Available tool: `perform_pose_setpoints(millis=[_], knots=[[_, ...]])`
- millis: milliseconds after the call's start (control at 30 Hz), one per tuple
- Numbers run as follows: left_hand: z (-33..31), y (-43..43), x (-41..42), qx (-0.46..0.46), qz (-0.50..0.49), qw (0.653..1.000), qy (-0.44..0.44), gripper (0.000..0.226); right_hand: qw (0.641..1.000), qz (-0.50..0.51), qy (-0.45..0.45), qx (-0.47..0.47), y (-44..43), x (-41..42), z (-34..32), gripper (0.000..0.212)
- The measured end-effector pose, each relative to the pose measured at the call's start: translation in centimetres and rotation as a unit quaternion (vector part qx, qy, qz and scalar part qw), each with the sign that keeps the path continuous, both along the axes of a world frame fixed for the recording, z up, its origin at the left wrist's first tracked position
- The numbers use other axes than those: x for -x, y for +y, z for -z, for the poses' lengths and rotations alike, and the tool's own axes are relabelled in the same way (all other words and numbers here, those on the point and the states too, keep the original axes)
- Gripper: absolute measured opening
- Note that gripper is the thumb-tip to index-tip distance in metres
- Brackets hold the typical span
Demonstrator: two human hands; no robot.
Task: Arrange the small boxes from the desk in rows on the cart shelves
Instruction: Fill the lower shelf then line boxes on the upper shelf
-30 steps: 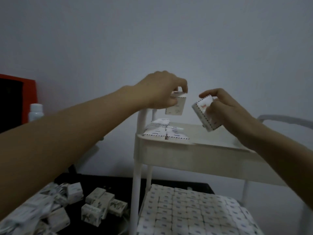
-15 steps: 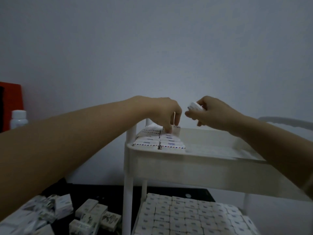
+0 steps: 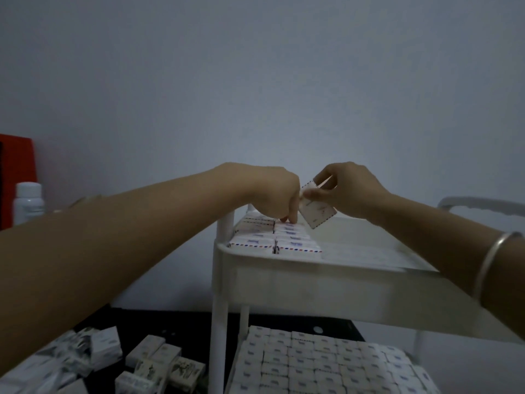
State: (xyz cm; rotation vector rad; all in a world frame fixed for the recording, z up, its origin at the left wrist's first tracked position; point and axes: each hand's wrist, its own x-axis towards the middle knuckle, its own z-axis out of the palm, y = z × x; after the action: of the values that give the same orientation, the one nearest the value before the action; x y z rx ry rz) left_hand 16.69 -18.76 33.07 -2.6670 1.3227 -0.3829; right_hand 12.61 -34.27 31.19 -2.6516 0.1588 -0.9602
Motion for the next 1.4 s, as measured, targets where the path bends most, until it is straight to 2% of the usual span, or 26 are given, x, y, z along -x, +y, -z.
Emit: perform_pose_setpoints(millis=[100, 200, 300, 467, 533, 633, 700, 733, 800, 867, 933, 967, 1000, 1067, 1167, 1233, 1333, 1400], knots=[[-0.1, 0.3, 0.3, 0.011, -0.002, 1.0, -0.007, 0.038, 1.0, -0.003, 0.009, -0.023, -0.1, -0.3, 0.4, 0.032], [-0.1, 0.8, 0.6, 0.006, -0.003, 1.0, -0.003, 0.04, 1.0, 0.021, 0.007, -0.004, -0.1, -0.3, 0.6, 0.035], [0.0, 1.1, 0.7, 0.004, -0.005, 1.0, 0.002, 0.043, 1.0, 0.019, 0.012, 0.008, 0.3, -0.4, 0.4, 0.021], [0.3, 1.5, 1.2, 0.015, -0.004, 1.0, 0.005, 0.036, 0.984, -0.077, 0.139, -0.082, 1.8, -0.9, 1.2, 0.016], [0.6, 1.8, 1.3, 0.022, -0.001, 0.999, -0.041, 0.033, 0.974, -0.074, 0.186, -0.104, 2.2, -0.9, 1.4, 0.016], [1.5, 2.2, 1.5, 0.059, 0.033, 0.985, -0.157, 0.034, 0.961, -0.058, 0.242, -0.121, 2.4, -0.6, 1.4, 0.024], [2.0, 2.8, 1.8, 0.129, 0.084, 0.967, -0.201, 0.04, 0.964, -0.037, 0.26, -0.05, 2.5, -0.1, 1.4, 0.033], [2.2, 3.5, 2.1, 0.18, 0.113, 0.955, -0.209, 0.042, 0.97, -0.009, 0.242, 0.035, 2.6, 0.2, 1.3, 0.036], [2.8, 5.4, 2.7, 0.285, 0.161, 0.921, -0.213, 0.042, 0.977, 0.032, 0.13, 0.168, 3.4, 1.2, 1.2, 0.036], [4.1, 8.1, 3.3, 0.388, 0.187, 0.874, -0.226, 0.039, 0.987, -0.008, -0.018, 0.162, 5.6, 3.1, 1.3, 0.029], [6.3, 11.5, 3.7, 0.468, 0.158, 0.829, -0.261, 0.034, 0.983, -0.087, -0.131, 0.093, 8.4, 5.1, 2.0, 0.026], [7.7, 13.3, 3.9, 0.495, 0.129, 0.813, -0.279, 0.032, 0.976, -0.126, -0.16, 0.073, 10.1, 6.0, 2.5, 0.026], [9.4, 15.2, 3.9, 0.513, 0.098, 0.803, -0.287, 0.031, 0.969, -0.163, -0.172, 0.065, 11.9, 6.8, 3.2, 0.025], [13.5, 18.7, 3.8, 0.523, 0.035, 0.806, -0.275, 0.029, 0.956, -0.237, -0.166, 0.045, 15.5, 7.6, 4.9, 0.021], [21.1, 23.7, 3.0, 0.503, -0.084, 0.833, -0.215, 0.027, 0.942, -0.315, -0.107, 0.05, 20.4, 6.8, 8.7, 0.017], [26.2, 26.5, 2.8, 0.488, -0.156, 0.841, -0.175, 0.028, 0.941, -0.327, -0.054, 0.068, 22.5, 4.8, 11.8, 0.012], [31.7, 29.4, 2.7, 0.474, -0.205, 0.852, -0.09, 0.032, 0.948, -0.308, 0.038, 0.065, 24.1, 0.1, 16.5, 0.021], [33.6, 30.1, 2.2, 0.45, -0.223, 0.864, -0.042, 0.034, 0.96, -0.257, 0.112, 0.015, 24.3, -3.8, 19.5, 0.028]])
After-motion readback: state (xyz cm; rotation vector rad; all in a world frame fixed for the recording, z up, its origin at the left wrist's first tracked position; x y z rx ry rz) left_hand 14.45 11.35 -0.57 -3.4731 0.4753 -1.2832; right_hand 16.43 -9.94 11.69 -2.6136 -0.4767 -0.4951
